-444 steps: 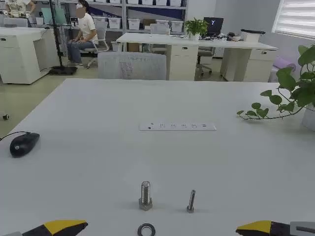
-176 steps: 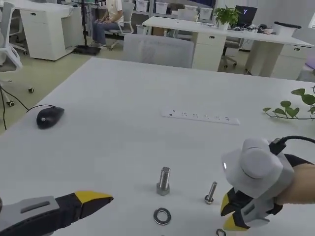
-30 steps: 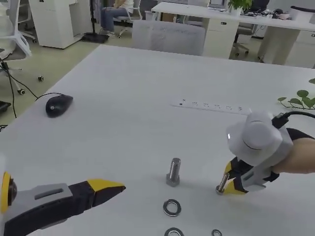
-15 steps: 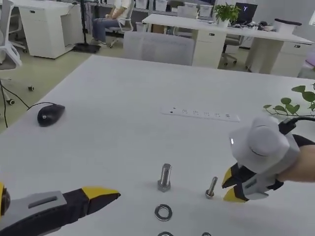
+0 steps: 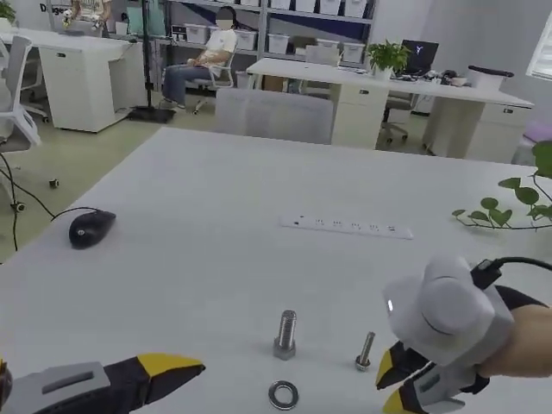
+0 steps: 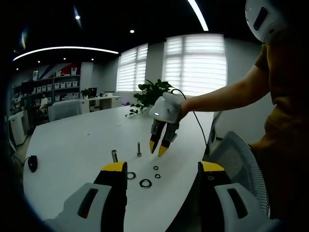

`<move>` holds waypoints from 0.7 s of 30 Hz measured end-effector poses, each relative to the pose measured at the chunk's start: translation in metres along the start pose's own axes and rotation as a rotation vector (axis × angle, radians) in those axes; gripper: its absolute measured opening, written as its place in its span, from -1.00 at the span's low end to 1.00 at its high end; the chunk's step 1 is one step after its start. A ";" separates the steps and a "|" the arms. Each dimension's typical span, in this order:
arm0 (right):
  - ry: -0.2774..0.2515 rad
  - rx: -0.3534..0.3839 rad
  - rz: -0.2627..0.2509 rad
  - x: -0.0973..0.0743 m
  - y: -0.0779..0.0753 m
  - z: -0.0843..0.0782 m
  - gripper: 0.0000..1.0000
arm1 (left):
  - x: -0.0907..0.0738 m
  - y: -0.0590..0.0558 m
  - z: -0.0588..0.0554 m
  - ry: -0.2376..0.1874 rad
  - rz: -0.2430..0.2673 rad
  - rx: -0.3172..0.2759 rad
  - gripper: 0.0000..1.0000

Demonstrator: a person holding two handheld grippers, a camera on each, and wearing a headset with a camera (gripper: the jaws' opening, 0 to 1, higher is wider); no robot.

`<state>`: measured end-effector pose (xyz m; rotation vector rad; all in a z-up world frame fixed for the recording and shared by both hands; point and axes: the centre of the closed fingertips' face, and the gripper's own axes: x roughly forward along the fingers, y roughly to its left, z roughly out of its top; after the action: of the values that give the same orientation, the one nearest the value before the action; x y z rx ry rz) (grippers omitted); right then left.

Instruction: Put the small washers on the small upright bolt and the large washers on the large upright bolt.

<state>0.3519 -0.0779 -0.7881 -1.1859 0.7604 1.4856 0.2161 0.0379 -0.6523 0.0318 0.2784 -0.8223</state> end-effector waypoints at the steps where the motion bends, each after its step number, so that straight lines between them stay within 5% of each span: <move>1: 0.001 -0.005 0.003 0.001 0.002 0.000 -0.68 | 0.000 0.000 -0.001 0.000 0.000 0.001 0.17; 10: 0.010 -0.012 0.049 0.016 0.019 0.002 -0.64 | -0.001 -0.007 -0.004 -0.002 -0.002 -0.008 0.17; 21: 0.013 -0.012 0.085 0.032 0.018 0.004 -0.57 | 0.000 -0.004 -0.001 -0.008 0.005 -0.011 0.17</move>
<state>0.3346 -0.0688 -0.8191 -1.1856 0.8204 1.5556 0.2130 0.0358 -0.6525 0.0191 0.2751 -0.8152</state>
